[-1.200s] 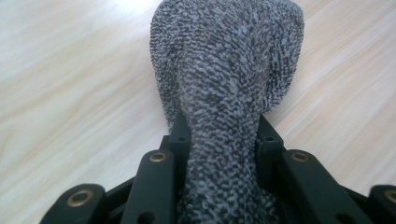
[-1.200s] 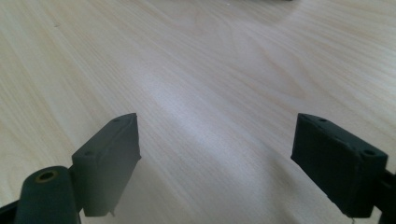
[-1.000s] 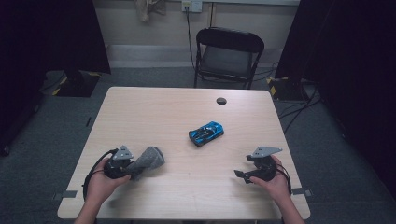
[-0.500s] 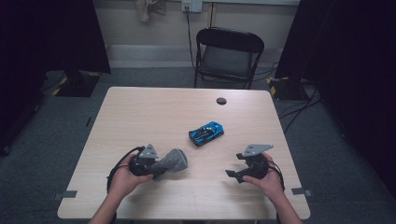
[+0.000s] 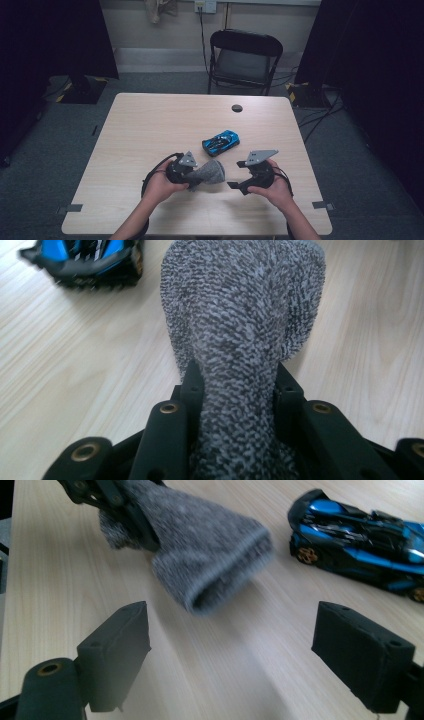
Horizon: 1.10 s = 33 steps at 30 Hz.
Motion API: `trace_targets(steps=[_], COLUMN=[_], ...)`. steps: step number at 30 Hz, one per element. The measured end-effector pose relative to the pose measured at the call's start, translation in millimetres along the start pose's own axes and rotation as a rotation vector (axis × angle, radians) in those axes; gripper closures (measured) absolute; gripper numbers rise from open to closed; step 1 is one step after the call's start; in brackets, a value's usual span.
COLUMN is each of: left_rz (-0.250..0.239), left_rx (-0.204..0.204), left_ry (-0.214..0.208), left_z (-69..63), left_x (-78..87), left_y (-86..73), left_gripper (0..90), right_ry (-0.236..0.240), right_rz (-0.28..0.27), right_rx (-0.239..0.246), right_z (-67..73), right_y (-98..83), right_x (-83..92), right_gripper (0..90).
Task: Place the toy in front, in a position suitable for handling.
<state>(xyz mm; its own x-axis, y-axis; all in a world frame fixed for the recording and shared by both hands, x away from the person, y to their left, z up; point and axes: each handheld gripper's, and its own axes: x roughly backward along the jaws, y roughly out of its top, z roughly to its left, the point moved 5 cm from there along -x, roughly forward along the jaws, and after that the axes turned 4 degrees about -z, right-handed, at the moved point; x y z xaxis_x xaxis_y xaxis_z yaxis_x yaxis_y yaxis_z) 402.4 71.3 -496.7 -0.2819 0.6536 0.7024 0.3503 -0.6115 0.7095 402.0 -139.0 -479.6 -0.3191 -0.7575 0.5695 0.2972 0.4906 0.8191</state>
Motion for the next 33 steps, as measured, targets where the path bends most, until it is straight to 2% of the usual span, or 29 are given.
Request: trace_targets(steps=[1,5,9,10,16,17,18,19,20,21,22,23,24,25,26,28,30,33], left_rz=[0.000,0.012,-0.006,-0.020,-0.043,-0.054,-0.054,-0.058,-0.061,-0.062,-0.071,-0.076,-0.076,-0.080,-0.078,-0.080,-0.089,-0.105], left_rx=[0.000,-0.041,-0.043,-0.055,-0.055,-0.050,-0.050,-0.046,-0.043,-0.043,-0.036,-0.030,-0.030,-0.028,-0.038,-0.037,-0.032,-0.016], left_ry=[0.000,-0.042,-0.056,-0.063,-0.069,-0.071,-0.071,-0.077,-0.080,-0.082,-0.082,-0.081,-0.081,-0.077,-0.080,-0.078,-0.079,-0.074], left_z=[0.0,-8.7,-14.9,-16.6,-17.4,-17.5,-17.5,-17.4,-17.1,-17.0,-17.3,-18.1,-18.1,-18.6,-19.1,-19.0,-18.9,-19.3], left_x=[0.0,-9.7,-13.0,-13.5,-12.6,-12.8,-12.8,-12.4,-12.3,-12.0,-11.8,-12.0,-12.0,-12.4,-12.9,-13.3,-14.7,-16.3], left_y=[0.0,8.7,12.6,14.4,15.4,14.8,14.8,14.2,13.9,13.8,14.2,14.5,14.5,14.8,15.0,15.1,16.2,16.6], left_gripper=[67.7,67.6,67.6,67.6,67.7,67.8,67.8,67.8,67.9,67.9,67.9,68.0,68.0,68.0,68.1,68.1,67.9,65.6], right_ry=[0.000,0.025,0.036,0.042,0.070,0.077,0.077,0.075,0.081,0.081,0.089,0.086,0.086,0.088,0.082,0.084,0.075,0.071], right_rz=[0.000,-0.003,-0.005,-0.006,0.009,0.020,0.020,0.035,0.039,0.039,0.044,0.059,0.059,0.061,0.064,0.066,0.081,0.084], right_rx=[0.000,0.023,0.027,0.027,0.037,0.040,0.040,0.045,0.046,0.046,0.046,0.040,0.040,0.038,0.030,0.024,0.028,0.028], right_z=[0.0,6.0,7.3,8.0,11.2,11.8,11.8,11.6,11.8,11.8,12.1,11.2,11.2,11.2,10.2,10.1,10.0,8.4], right_y=[0.0,8.7,11.1,11.5,10.3,8.3,8.3,5.6,4.1,4.1,2.8,-0.7,-0.7,-1.6,-3.4,-3.6,-3.1,-3.3], right_x=[0.0,-10.3,-17.2,-20.4,-27.7,-29.6,-29.6,-30.5,-30.9,-30.9,-31.3,-32.5,-32.5,-32.8,-32.4,-32.2,-30.3,-27.9], right_gripper=[14.7,14.7,14.7,14.7,15.0,20.0,20.0,29.9,34.7,34.7,38.3,50.5,50.5,54.4,63.5,65.5,72.0,73.8])
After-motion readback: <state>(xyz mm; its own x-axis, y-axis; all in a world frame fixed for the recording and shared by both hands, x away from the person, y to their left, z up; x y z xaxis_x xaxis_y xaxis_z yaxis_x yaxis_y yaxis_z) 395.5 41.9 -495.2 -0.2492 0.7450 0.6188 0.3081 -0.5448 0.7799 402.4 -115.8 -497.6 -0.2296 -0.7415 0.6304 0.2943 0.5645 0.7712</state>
